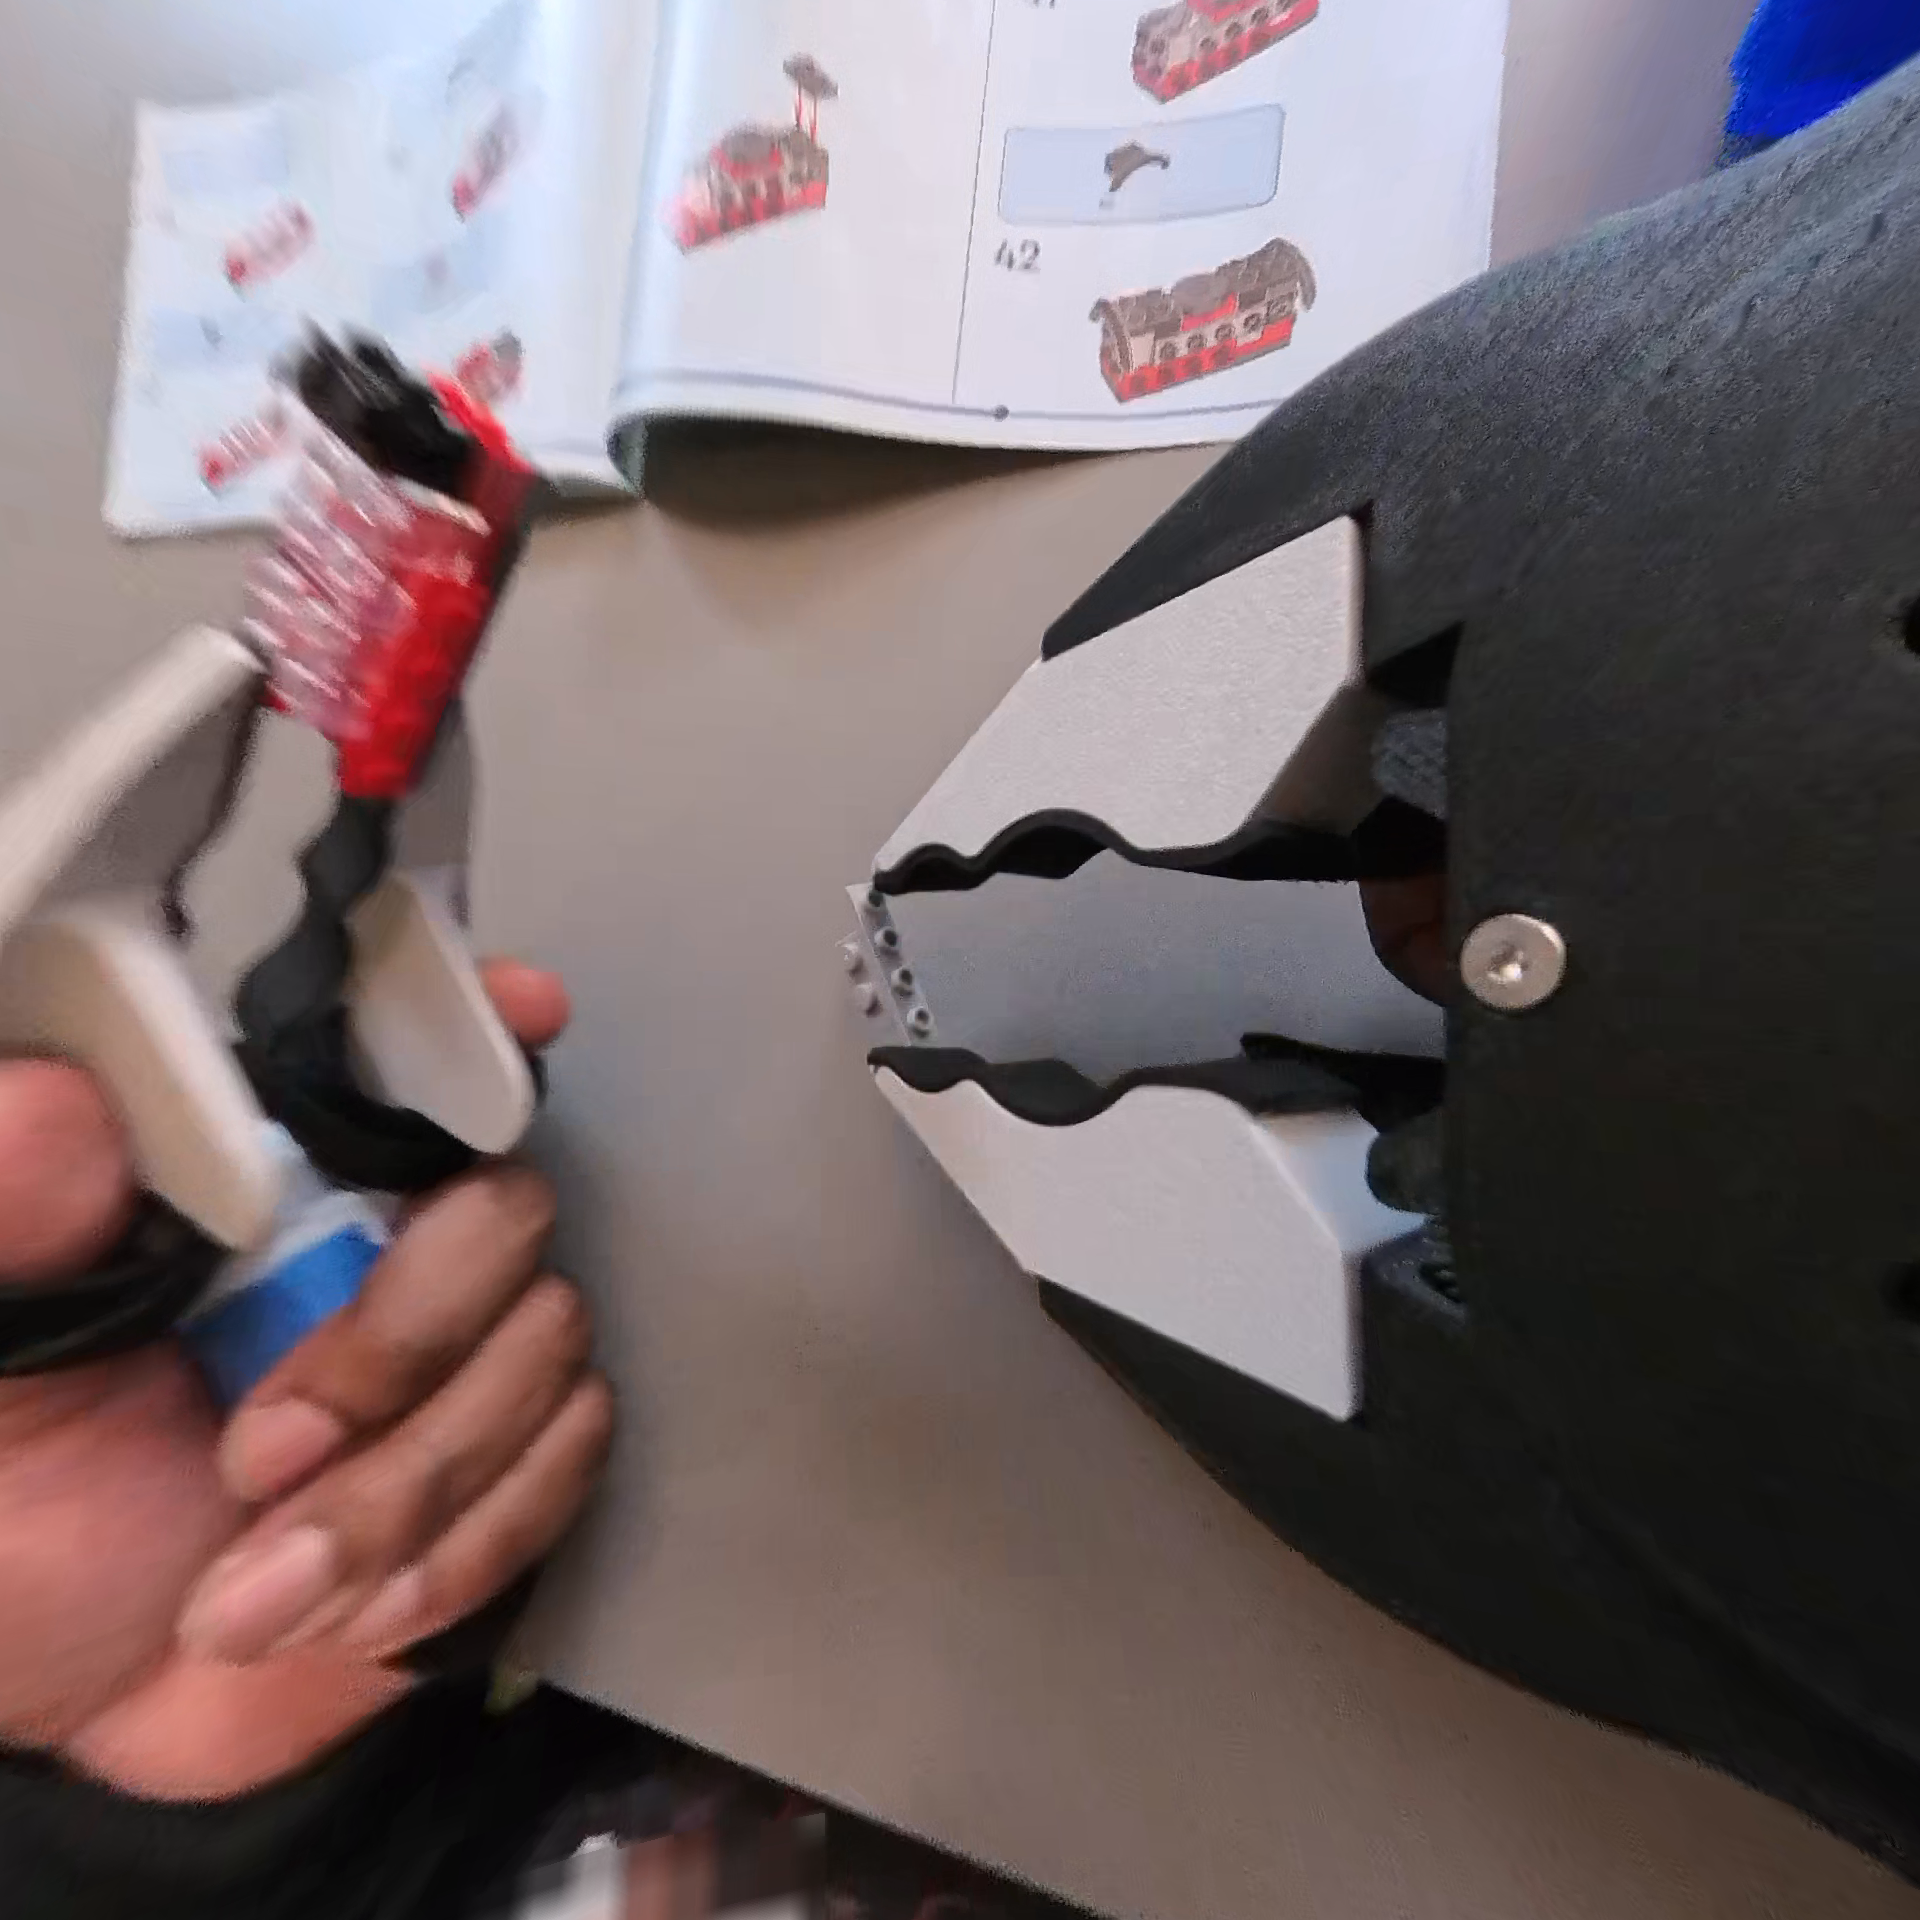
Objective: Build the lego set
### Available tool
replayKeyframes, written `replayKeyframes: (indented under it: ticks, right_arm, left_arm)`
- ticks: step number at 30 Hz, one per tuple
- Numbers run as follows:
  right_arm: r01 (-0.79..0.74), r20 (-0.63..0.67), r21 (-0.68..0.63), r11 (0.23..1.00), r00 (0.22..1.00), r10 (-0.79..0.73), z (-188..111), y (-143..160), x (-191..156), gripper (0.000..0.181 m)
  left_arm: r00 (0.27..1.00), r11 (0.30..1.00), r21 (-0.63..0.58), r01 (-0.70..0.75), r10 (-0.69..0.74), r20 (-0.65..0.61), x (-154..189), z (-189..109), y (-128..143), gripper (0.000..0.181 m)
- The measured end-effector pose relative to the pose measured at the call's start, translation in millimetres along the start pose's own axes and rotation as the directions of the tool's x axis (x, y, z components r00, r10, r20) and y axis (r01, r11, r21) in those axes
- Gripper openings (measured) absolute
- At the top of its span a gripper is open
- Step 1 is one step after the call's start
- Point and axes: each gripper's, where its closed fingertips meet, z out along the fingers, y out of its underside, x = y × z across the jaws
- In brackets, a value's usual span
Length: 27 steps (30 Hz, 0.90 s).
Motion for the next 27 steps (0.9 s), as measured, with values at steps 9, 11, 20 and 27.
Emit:
replayKeyframes:
  ticks: [9,11,20,27]
  right_arm:
    - [-0.174,-0.339,0.523,0.834,0.856,0.391,-34.5,-89.6,36.9,0.005]
    - [-0.156,-0.389,0.541,0.827,0.825,0.410,-32.5,-92.2,40.7,0.004]
    - [-0.268,-0.462,0.424,0.865,0.758,0.461,-12.0,-49.9,59.2,0.003]
    - [-0.322,-0.560,0.244,0.915,0.723,0.404,-7.0,-18.7,58.4,0.003]
  left_arm:
    - [1.000,0.995,0.095,0.014,-0.016,0.020,-3.1,-4.5,-9.8,0.019]
    - [0.999,0.994,0.106,0.025,-0.028,0.022,-3.8,-5.5,-10.7,0.019]
    - [0.999,0.991,0.128,0.029,-0.033,0.029,-5.4,-7.4,-14.1,0.019]
    - [0.999,0.992,0.127,0.023,-0.027,0.029,-5.3,-7.6,-15.0,0.019]
